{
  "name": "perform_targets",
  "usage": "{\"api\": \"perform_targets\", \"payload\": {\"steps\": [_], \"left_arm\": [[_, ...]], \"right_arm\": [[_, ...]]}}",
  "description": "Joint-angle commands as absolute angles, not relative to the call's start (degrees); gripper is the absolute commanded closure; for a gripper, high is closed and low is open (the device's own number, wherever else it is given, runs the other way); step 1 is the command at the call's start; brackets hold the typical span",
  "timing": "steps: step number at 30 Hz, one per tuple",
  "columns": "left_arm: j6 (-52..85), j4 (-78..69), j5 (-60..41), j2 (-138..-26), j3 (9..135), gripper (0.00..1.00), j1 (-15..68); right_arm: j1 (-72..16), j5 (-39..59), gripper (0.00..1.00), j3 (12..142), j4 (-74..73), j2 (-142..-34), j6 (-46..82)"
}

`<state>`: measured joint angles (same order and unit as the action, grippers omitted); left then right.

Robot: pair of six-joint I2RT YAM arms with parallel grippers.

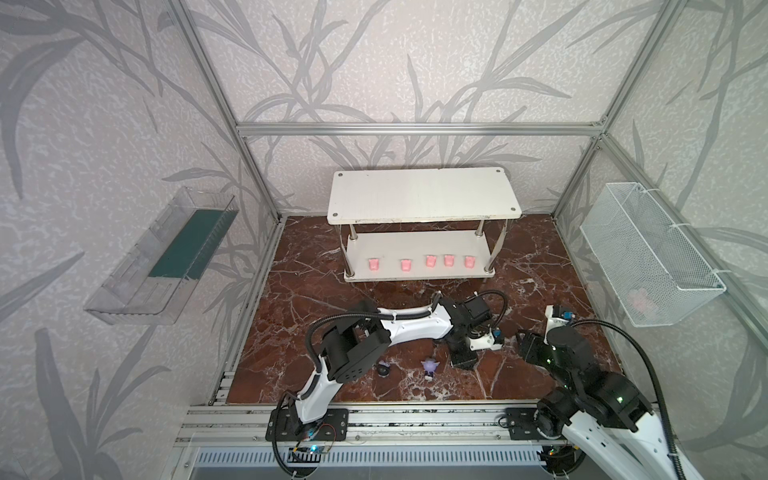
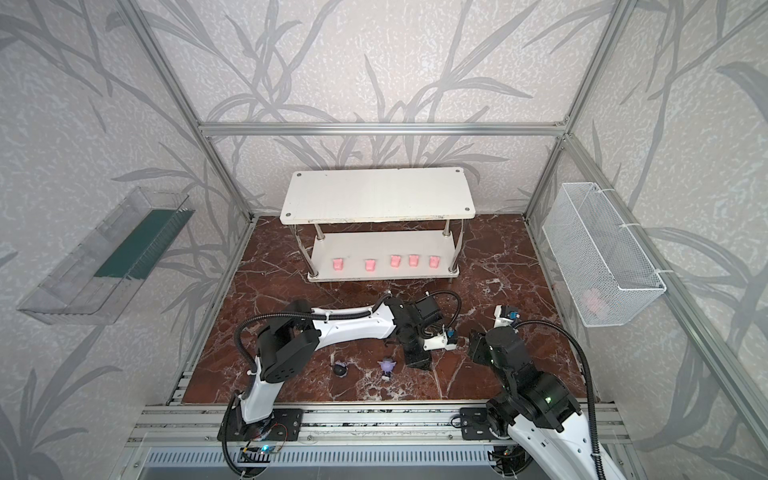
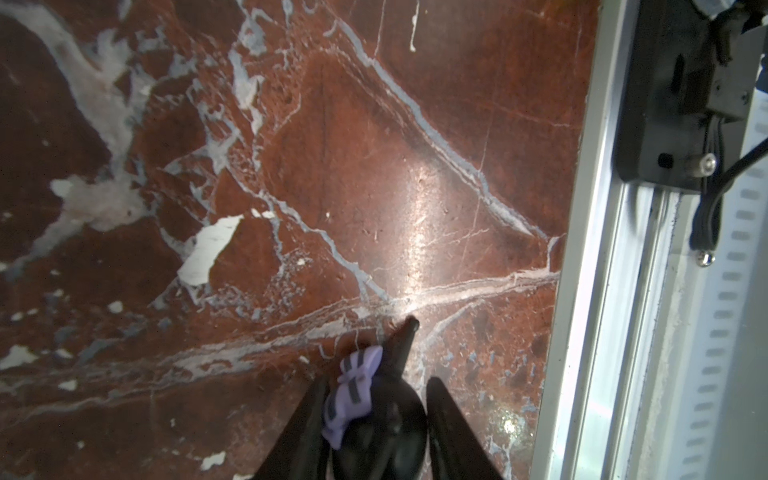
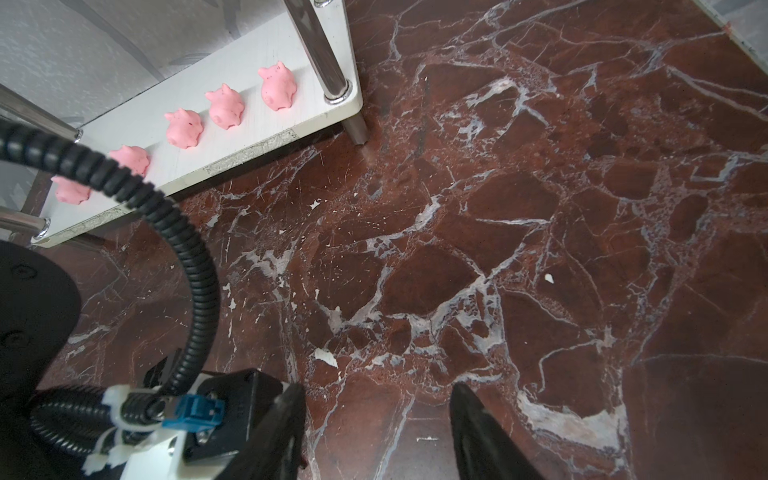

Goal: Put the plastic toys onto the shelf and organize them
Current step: 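Lift the figure off the floor with the left gripper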

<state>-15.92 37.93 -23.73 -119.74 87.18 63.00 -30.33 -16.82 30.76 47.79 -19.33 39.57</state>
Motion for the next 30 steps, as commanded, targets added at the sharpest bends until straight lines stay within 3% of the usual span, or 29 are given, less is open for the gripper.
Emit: {"api": "perform_targets", "payload": {"steps": [1,12,19,24,30], "left_arm": [[-18.2,40.7,-23.8,-121.3,88.8,0.55,62.7],[-19.8,44.5,-21.4,-124.0,93.0,0.54,62.6],[-20.5,45.8,-20.8,-124.7,93.3,0.60,62.6],[-20.3,46.0,-21.3,-124.3,92.9,0.75,62.4],[-19.3,44.6,-22.6,-121.9,92.2,0.80,61.3]], "right_arm": [[-29.8,-16.3,0.43,30.4,46.6,-19.8,39.3],[-29.2,-15.5,0.43,29.9,45.7,-20.2,39.2],[-28.5,-15.0,0.43,29.4,45.8,-19.9,39.2],[-28.1,-14.6,0.43,29.3,45.4,-19.8,39.2],[-27.9,-14.7,0.43,29.8,46.0,-19.2,39.1]]}}
